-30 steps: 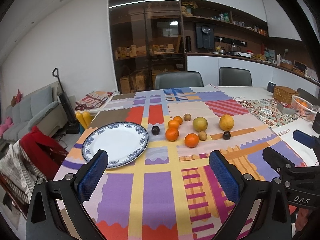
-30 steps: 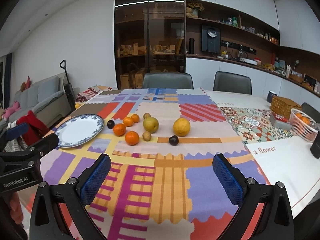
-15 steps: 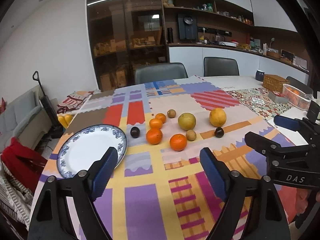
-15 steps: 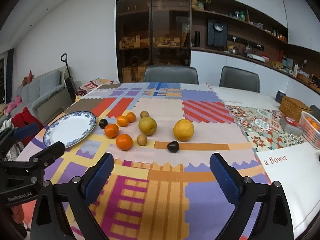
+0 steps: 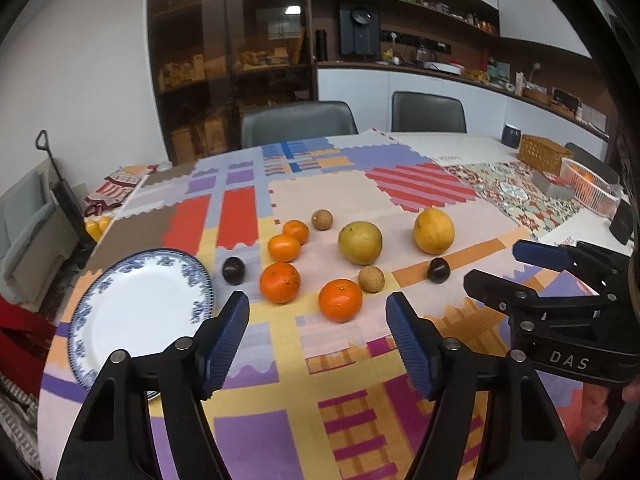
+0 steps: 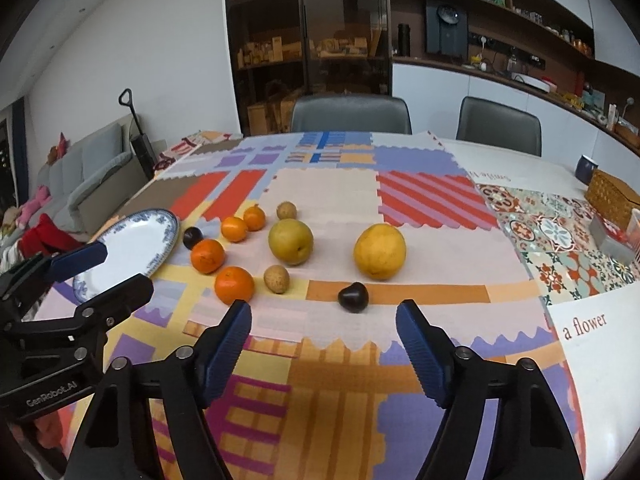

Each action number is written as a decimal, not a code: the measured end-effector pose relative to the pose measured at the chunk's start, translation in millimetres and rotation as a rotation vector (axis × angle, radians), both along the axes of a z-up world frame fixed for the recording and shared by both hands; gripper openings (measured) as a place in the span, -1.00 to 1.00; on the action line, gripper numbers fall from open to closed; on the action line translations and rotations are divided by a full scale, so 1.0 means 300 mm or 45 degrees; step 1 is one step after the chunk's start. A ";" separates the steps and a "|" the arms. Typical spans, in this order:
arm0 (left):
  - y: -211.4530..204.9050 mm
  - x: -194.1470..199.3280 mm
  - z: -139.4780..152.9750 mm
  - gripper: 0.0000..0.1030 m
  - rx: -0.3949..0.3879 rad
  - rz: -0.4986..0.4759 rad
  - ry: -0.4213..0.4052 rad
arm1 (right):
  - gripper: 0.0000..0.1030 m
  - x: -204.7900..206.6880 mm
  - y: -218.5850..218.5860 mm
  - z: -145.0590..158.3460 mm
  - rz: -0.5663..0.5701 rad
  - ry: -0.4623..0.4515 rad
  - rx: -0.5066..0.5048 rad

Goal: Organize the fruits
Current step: 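Move left tool to a mandarin orange while right tool approaches a dark plum, then close left gripper on the mandarin while right gripper closes on the plum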

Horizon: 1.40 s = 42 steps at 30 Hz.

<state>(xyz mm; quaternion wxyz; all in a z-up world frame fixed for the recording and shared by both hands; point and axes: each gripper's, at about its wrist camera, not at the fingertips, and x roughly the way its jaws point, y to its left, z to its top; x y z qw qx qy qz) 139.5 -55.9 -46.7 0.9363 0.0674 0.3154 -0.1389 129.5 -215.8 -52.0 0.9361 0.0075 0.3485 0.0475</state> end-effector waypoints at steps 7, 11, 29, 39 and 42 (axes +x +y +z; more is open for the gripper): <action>-0.033 0.102 -0.091 0.19 0.019 -0.053 0.103 | 0.17 0.087 -0.007 -0.081 0.026 0.106 0.016; -0.049 0.146 -0.127 0.15 0.008 -0.090 0.162 | 0.05 0.130 -0.017 -0.124 0.032 0.153 0.040; -0.098 0.271 -0.212 -0.17 -0.007 -0.108 0.314 | -0.30 0.244 -0.046 -0.187 0.049 0.180 0.047; -0.101 0.289 -0.227 -0.21 -0.006 -0.097 0.337 | -0.31 0.277 -0.063 -0.195 0.026 0.159 -0.012; -0.104 0.294 -0.226 -0.21 -0.003 -0.095 0.335 | -0.31 0.292 -0.079 -0.203 0.012 0.169 -0.008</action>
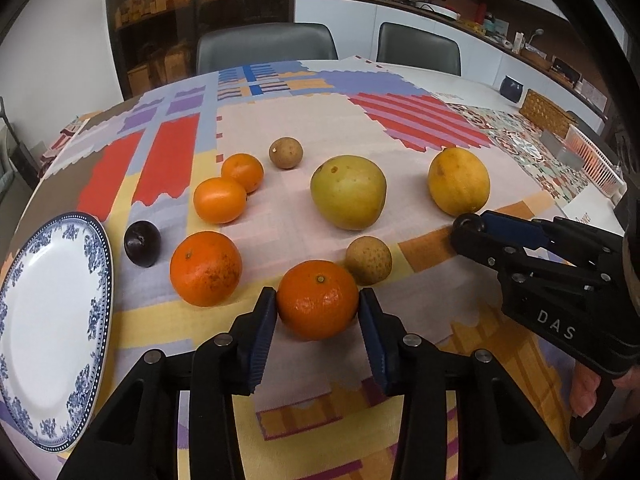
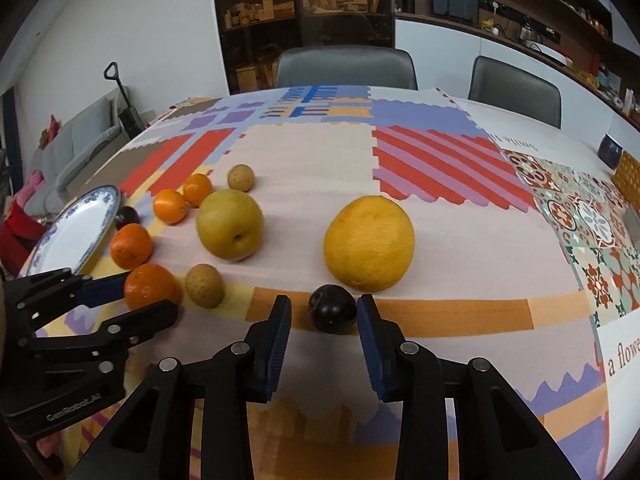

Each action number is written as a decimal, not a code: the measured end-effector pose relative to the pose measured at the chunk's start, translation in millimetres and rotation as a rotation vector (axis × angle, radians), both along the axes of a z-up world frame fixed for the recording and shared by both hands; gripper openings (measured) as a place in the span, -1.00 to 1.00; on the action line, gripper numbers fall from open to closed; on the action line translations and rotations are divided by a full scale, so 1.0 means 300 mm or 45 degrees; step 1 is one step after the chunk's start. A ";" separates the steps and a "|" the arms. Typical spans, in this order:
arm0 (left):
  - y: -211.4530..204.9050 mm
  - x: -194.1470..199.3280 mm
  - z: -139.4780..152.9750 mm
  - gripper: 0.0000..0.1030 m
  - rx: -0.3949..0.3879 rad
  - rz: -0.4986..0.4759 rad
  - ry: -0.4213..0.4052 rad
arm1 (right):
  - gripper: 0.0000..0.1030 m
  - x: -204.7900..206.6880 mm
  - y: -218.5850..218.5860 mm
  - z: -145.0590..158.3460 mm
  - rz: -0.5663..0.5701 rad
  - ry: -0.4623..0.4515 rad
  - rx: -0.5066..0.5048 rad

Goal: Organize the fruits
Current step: 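Close left gripper on the mandarin while right gripper closes on the plum, then carry mandarin and plum onto the blue-rimmed plate and open both grippers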

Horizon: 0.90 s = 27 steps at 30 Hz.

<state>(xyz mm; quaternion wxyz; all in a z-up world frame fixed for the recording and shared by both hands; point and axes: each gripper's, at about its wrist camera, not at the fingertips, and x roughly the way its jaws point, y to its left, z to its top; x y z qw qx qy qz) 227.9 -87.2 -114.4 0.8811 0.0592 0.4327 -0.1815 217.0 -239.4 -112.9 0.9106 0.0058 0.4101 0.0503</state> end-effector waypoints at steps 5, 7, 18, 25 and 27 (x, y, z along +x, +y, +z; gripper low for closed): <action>-0.004 0.005 0.003 -0.22 0.006 0.002 0.000 | -0.44 0.017 -0.015 -0.015 -0.007 0.021 0.012; -0.003 0.005 0.005 -0.22 0.002 0.006 0.003 | -0.44 0.012 -0.014 -0.015 -0.003 0.017 0.013; 0.044 -0.040 0.092 -0.23 -0.026 0.047 -0.064 | -0.44 -0.047 0.042 0.057 0.071 -0.031 0.065; 0.106 -0.093 0.168 -0.23 -0.033 0.099 -0.120 | -0.44 -0.098 0.101 0.137 0.124 -0.079 0.094; 0.132 -0.113 0.188 -0.23 -0.027 0.124 -0.135 | -0.44 -0.111 0.123 0.161 0.145 -0.096 0.100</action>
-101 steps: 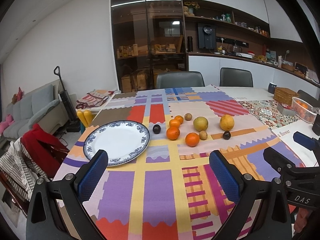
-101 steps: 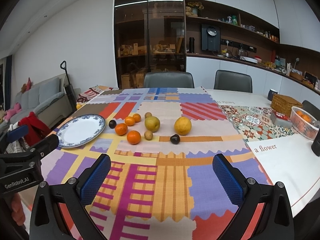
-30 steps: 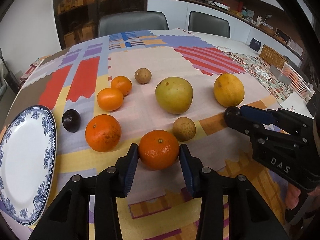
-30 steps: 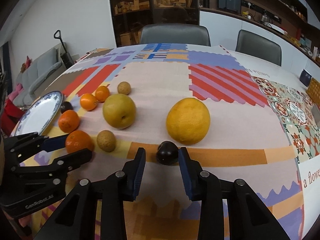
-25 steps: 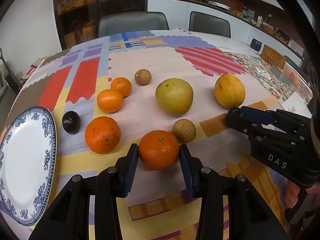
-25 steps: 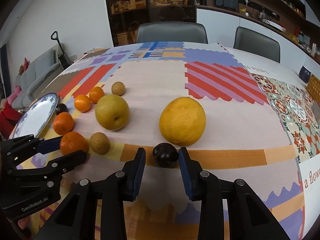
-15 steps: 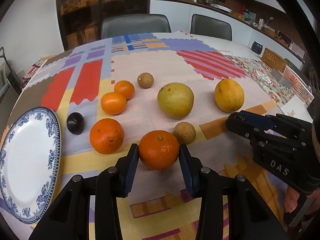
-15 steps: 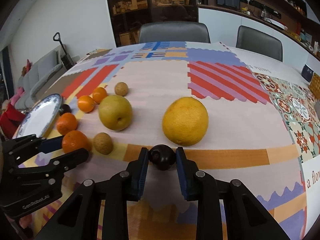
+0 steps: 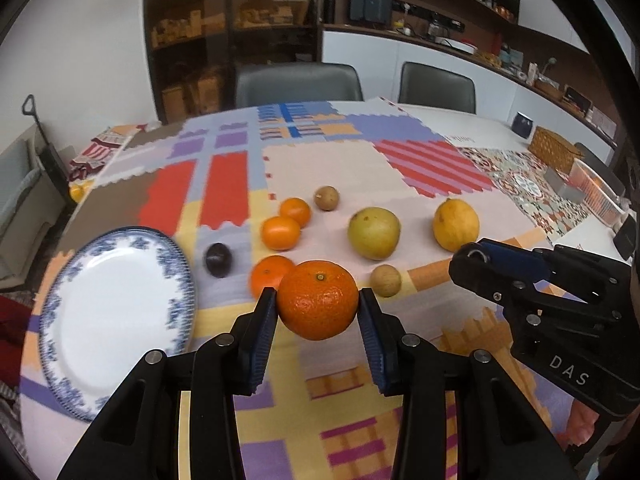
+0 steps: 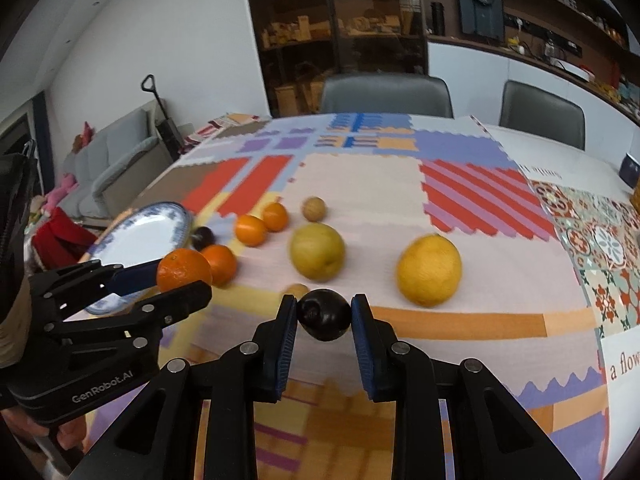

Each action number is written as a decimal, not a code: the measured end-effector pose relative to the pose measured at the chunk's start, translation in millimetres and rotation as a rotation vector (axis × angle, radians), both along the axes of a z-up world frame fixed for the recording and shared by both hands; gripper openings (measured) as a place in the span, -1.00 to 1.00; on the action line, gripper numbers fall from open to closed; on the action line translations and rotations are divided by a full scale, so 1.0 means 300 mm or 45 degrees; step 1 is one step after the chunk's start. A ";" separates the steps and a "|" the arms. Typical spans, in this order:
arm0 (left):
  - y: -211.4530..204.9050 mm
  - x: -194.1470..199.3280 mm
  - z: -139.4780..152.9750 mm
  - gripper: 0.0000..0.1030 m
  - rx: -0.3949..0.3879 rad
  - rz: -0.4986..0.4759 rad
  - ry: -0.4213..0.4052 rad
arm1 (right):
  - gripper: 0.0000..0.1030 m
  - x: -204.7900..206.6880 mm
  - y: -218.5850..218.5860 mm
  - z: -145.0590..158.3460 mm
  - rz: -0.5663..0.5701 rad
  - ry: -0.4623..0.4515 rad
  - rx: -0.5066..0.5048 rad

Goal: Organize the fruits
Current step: 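Carry mandarin and plum onto the blue-rimmed plate and open both grippers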

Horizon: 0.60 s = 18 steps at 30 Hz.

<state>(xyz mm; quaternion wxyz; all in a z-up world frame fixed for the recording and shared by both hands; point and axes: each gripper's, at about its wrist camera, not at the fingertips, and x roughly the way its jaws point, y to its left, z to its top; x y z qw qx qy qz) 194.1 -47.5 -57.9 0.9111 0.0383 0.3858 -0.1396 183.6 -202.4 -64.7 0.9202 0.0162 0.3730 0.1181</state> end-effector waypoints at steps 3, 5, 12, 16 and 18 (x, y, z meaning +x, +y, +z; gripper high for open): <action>0.049 -0.027 0.027 -0.23 0.004 0.042 -0.020 | -0.44 -0.017 0.039 0.035 0.034 -0.025 0.006; 0.081 -0.042 0.041 -0.23 0.002 0.066 -0.030 | -0.44 -0.025 0.070 0.056 0.058 -0.038 0.006; 0.203 -0.089 0.068 -0.23 0.021 0.169 -0.070 | -0.44 -0.050 0.186 0.099 0.146 -0.063 0.021; 0.284 -0.109 0.071 -0.23 0.032 0.223 -0.078 | -0.44 -0.054 0.262 0.107 0.200 -0.060 0.033; 0.322 -0.116 0.070 -0.23 0.041 0.250 -0.078 | -0.44 -0.052 0.305 0.108 0.226 -0.060 0.033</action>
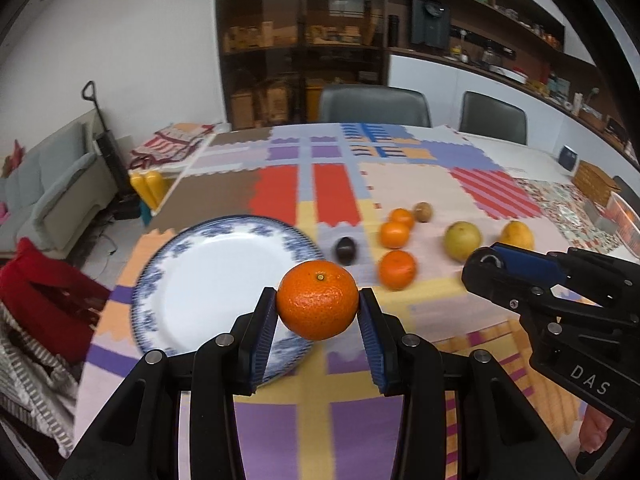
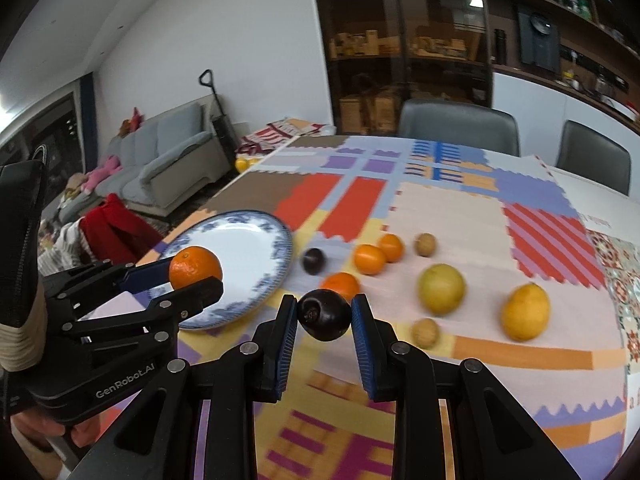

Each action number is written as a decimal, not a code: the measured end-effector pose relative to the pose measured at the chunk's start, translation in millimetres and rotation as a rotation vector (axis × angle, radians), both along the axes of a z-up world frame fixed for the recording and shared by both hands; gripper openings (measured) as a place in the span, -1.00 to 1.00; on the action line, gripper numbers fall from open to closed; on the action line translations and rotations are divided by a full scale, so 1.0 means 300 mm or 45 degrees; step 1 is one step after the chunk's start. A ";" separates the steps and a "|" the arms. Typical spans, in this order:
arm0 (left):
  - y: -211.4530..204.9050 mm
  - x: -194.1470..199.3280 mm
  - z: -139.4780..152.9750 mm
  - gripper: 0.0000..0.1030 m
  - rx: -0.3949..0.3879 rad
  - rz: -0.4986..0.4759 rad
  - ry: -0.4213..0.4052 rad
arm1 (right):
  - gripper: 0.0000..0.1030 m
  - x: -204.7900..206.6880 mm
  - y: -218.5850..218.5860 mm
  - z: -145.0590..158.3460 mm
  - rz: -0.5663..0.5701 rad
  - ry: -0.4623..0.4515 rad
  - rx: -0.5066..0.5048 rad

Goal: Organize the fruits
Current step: 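Carry mandarin and plum onto the blue-rimmed plate and open both grippers, then withdraw both tools from the plate back toward the remaining fruits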

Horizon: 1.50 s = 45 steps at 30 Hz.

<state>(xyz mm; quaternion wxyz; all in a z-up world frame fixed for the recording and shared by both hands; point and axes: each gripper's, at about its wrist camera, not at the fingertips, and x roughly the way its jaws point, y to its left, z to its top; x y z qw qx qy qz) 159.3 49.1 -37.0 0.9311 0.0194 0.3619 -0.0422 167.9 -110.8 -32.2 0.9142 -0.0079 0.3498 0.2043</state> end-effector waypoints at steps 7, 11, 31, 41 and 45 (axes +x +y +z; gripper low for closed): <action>0.133 -0.015 -0.024 -0.23 0.013 0.073 0.018 | -0.44 0.028 0.150 -0.012 0.097 0.020 -0.010; 0.202 -0.004 -0.055 -0.23 0.021 0.110 0.040 | -0.44 0.060 0.230 -0.040 0.148 0.052 -0.020; 0.334 0.124 -0.210 -0.22 0.041 0.110 0.155 | -0.44 0.214 0.440 -0.211 0.236 0.170 -0.138; 0.353 0.136 -0.250 -0.21 0.009 0.128 0.230 | -0.43 0.232 0.452 -0.248 0.248 0.188 -0.146; 0.348 0.119 -0.225 0.07 0.015 0.135 0.194 | -0.18 0.223 0.444 -0.239 0.230 0.180 -0.140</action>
